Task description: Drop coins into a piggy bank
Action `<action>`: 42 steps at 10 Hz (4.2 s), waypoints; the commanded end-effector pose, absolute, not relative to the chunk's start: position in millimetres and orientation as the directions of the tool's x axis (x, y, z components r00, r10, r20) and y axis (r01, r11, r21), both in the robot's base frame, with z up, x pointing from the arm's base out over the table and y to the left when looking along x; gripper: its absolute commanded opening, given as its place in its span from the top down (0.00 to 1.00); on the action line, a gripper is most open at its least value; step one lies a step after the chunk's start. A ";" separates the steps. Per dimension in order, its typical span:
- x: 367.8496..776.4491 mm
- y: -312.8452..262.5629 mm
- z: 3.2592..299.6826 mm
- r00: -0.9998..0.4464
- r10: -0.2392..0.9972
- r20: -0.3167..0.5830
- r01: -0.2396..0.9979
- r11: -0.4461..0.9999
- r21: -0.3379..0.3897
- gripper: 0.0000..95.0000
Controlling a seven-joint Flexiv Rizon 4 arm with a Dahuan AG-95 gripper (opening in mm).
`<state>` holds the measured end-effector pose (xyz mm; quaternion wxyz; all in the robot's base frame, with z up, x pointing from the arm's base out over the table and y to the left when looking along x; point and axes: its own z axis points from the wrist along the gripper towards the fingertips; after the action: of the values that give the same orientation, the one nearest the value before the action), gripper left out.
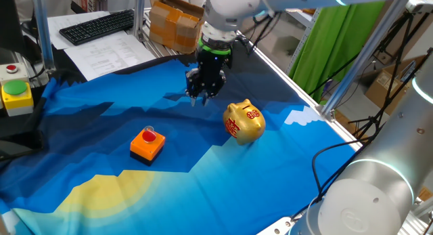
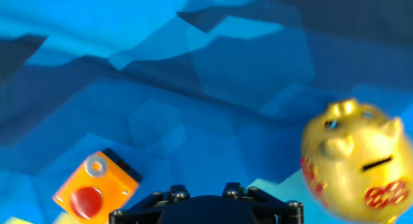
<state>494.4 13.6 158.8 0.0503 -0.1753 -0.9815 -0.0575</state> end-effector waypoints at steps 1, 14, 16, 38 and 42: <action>510.4 34.3 157.2 -0.875 0.393 0.283 0.464 0.847 0.258 1.00; 561.8 60.3 108.2 -0.829 0.408 0.383 0.556 0.671 0.491 1.00; 560.0 66.3 110.0 -0.836 0.378 0.397 0.545 0.653 0.526 1.00; 572.3 80.6 108.1 -0.882 0.273 0.383 0.442 0.762 0.474 1.00; 572.3 80.6 108.1 -0.887 0.280 0.366 0.442 0.742 0.503 1.00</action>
<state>572.0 80.6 108.0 0.1327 -0.1961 -0.9240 -0.3004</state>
